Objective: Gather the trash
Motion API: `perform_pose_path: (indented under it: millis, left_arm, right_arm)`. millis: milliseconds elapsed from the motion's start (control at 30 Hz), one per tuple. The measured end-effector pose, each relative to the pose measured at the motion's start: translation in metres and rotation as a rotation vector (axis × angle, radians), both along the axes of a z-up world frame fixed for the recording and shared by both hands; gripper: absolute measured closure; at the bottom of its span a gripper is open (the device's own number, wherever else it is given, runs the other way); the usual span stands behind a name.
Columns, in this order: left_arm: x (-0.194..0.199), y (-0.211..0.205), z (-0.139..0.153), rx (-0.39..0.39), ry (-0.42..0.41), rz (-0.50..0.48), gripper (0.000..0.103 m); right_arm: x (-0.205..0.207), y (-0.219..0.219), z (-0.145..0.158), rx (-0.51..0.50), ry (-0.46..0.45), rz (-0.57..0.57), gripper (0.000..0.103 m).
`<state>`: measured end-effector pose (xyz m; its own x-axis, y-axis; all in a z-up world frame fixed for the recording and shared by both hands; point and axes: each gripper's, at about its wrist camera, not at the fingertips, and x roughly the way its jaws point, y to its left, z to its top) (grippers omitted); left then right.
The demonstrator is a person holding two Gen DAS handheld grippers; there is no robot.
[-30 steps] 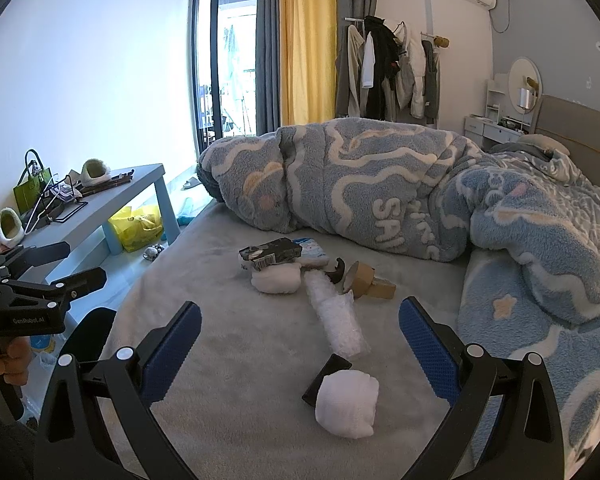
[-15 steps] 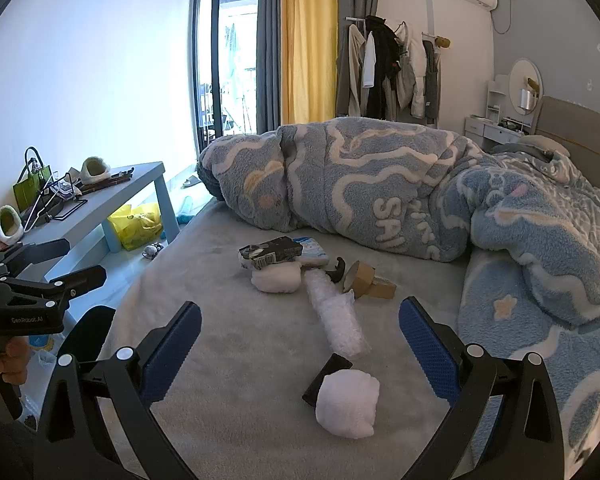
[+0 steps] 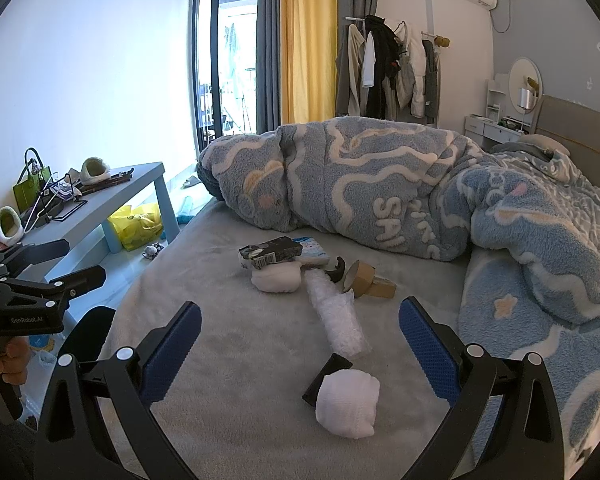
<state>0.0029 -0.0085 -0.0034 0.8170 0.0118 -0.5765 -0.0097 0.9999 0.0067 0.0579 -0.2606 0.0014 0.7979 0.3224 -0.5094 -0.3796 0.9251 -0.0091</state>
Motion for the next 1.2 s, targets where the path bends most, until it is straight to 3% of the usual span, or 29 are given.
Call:
perform_pose_path:
  millis: [633, 967, 1200]
  left_arm:
    - [0.0, -0.001, 0.0, -0.002, 0.003, -0.001, 0.003]
    - [0.004, -0.013, -0.003, -0.001, 0.01, -0.019, 0.003]
    - [0.01, -0.022, -0.004, -0.025, 0.023, -0.035, 0.003]
  right_arm:
    - [0.001, -0.001, -0.003, 0.001, 0.009, -0.004, 0.003]
    - [0.006, -0.014, -0.017, -0.007, 0.057, -0.015, 0.003]
    - [0.014, -0.019, -0.032, -0.022, 0.148, -0.01, 0.003]
